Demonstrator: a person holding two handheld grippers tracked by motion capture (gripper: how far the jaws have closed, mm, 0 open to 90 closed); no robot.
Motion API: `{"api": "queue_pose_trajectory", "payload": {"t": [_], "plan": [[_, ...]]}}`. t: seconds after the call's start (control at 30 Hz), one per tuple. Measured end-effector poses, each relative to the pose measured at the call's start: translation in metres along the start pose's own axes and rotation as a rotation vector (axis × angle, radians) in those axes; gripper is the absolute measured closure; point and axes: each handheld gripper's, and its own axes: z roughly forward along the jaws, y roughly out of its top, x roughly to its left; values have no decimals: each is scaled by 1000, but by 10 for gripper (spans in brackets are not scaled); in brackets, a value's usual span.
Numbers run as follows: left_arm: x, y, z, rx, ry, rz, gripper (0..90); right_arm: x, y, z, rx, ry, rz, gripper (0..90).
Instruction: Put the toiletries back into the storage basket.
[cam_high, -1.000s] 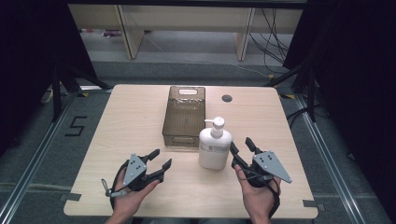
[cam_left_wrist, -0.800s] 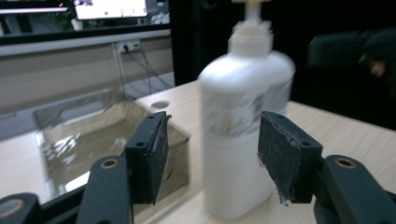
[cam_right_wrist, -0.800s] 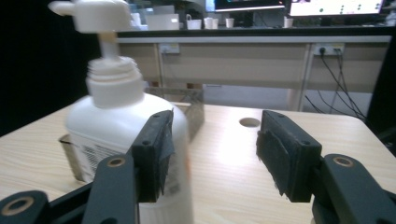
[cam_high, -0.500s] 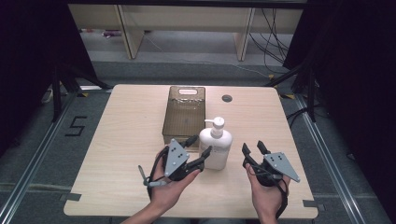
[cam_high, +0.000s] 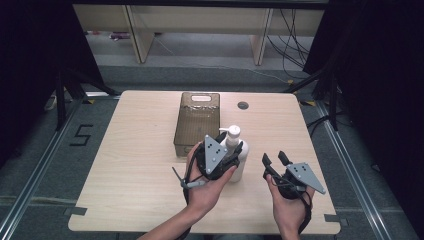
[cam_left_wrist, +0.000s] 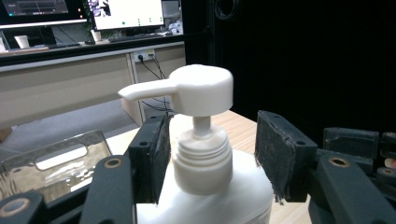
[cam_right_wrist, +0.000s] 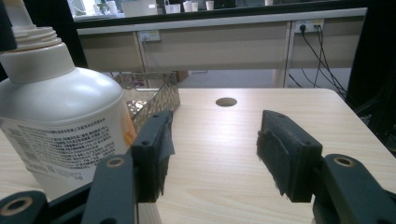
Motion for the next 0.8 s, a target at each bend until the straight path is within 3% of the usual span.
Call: {"api": "queue_pose_trajectory", "payload": {"t": [0.03, 0.07, 0.2, 0.47, 0.5, 0.8], "plan": [[-1, 1, 1, 1, 4, 3, 449, 0, 0, 0, -3, -5, -3, 451], [-2, 2, 2, 7, 12, -18, 449, 0, 0, 0, -2, -3, -2, 450], [-2, 6, 6, 5, 31, 2, 460, -1, -1, 2, 3, 3, -1, 449], [-2, 10, 10, 8, 70, -15, 512, -1, -3, 2, 13, 6, 2, 448], [-3, 9, 11, 12, 64, -32, 523, -1, -3, 3, 14, 8, 9, 448], [-1, 11, 11, 22, 67, -57, 587, -1, -4, 3, 24, 6, 8, 448]]}}
